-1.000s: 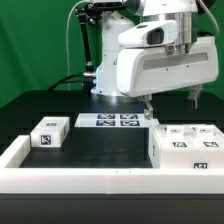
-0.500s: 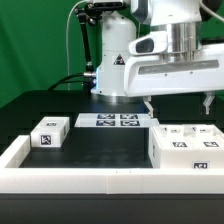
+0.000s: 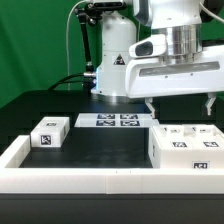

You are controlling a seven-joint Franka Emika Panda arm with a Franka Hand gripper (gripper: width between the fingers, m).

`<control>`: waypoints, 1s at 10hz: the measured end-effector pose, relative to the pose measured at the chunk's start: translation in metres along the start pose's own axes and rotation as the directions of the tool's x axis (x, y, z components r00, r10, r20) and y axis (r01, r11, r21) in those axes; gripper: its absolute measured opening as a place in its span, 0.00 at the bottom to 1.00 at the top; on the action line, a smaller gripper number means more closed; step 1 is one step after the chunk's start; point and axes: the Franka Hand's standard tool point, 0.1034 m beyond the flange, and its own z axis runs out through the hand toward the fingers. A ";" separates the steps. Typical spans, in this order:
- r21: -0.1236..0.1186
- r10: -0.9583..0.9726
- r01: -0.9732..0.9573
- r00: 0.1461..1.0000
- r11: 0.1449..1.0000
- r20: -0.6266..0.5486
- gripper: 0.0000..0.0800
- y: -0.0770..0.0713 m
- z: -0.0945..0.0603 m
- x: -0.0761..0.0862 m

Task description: Assemble cabinet

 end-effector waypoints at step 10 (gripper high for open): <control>-0.025 -0.010 0.009 0.999 1.000 -0.043 1.00 -0.003 0.043 -0.009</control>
Offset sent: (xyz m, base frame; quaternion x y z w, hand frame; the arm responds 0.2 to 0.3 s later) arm 0.0026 -0.0200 -0.0234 0.0598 0.0481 0.0386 0.9963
